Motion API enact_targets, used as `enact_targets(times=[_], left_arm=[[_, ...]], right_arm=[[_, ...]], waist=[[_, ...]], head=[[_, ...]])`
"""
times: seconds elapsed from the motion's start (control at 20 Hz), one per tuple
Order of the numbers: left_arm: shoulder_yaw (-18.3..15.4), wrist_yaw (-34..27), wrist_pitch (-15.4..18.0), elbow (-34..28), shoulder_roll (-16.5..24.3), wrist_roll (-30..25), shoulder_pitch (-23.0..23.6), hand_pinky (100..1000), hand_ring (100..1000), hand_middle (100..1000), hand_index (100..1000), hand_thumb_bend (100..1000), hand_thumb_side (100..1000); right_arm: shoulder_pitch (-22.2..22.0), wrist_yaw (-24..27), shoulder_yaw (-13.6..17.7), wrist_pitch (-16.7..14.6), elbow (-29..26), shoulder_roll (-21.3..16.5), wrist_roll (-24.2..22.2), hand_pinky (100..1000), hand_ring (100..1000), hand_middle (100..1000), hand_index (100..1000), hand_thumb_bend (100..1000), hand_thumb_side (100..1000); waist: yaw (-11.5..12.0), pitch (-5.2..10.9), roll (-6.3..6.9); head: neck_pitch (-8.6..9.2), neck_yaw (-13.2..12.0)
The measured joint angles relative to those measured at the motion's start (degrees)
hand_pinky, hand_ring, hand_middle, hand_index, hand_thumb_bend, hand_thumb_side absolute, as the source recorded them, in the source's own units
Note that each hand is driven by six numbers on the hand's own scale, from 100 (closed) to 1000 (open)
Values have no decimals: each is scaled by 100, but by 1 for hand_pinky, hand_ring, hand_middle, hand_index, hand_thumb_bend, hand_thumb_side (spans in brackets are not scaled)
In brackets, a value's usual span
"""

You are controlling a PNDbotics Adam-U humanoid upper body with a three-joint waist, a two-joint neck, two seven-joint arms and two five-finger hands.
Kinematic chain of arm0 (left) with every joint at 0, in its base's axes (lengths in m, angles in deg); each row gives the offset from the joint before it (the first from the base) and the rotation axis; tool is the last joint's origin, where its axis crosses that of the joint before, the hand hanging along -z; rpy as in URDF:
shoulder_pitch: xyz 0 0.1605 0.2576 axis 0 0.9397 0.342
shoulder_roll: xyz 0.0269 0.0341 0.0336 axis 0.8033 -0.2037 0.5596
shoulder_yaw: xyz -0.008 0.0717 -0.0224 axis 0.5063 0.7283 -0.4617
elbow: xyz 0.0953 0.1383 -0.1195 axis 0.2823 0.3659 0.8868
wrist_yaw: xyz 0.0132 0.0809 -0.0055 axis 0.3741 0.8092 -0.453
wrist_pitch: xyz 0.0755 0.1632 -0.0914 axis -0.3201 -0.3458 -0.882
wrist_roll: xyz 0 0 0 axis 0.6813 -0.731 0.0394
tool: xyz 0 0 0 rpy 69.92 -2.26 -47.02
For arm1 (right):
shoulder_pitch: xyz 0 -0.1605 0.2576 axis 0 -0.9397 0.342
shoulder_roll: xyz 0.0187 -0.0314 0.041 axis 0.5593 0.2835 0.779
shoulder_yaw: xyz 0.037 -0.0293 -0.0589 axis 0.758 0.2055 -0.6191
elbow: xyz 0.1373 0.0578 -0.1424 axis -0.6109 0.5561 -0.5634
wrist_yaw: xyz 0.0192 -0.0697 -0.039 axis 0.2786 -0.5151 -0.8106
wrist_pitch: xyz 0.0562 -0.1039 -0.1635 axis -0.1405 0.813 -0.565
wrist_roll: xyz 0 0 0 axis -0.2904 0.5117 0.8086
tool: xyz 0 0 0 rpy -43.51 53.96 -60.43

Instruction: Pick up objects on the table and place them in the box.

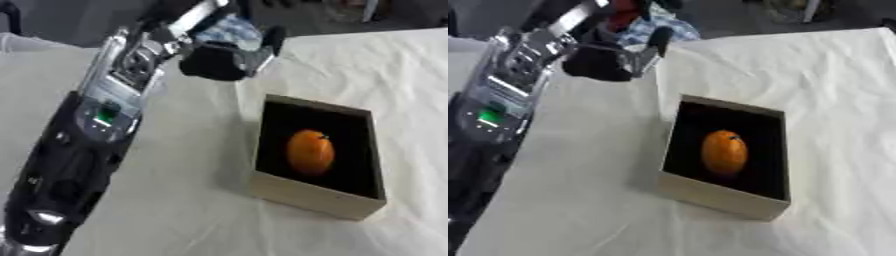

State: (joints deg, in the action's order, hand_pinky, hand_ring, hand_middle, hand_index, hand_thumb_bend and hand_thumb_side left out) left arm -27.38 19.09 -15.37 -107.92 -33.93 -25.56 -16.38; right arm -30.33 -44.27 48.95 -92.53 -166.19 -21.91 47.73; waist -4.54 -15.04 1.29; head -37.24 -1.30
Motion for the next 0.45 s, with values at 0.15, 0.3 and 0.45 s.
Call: enact_targets(times=[0.15,0.3,0.45], left_arm=[[-244,-482,-270,-398,318,198,298,596,724,766,749,100,479],[-475,-853,-485,-714,591,391,590,597,727,765,742,100,507],[-722,-1147,-644,-983,845,654,941,603,729,767,735,100,531]], right_arm=[[-16,-29,14,9,0,-16,9,580,686,583,774,100,756],[-38,-40,16,17,0,-42,17,580,687,583,774,100,755],[-44,-53,19,22,0,-46,23,580,687,583,774,100,755]], waist=[[61,17,-22],[114,26,-44],[155,26,-69]], head=[[-26,54],[-42,96],[-43,120]])
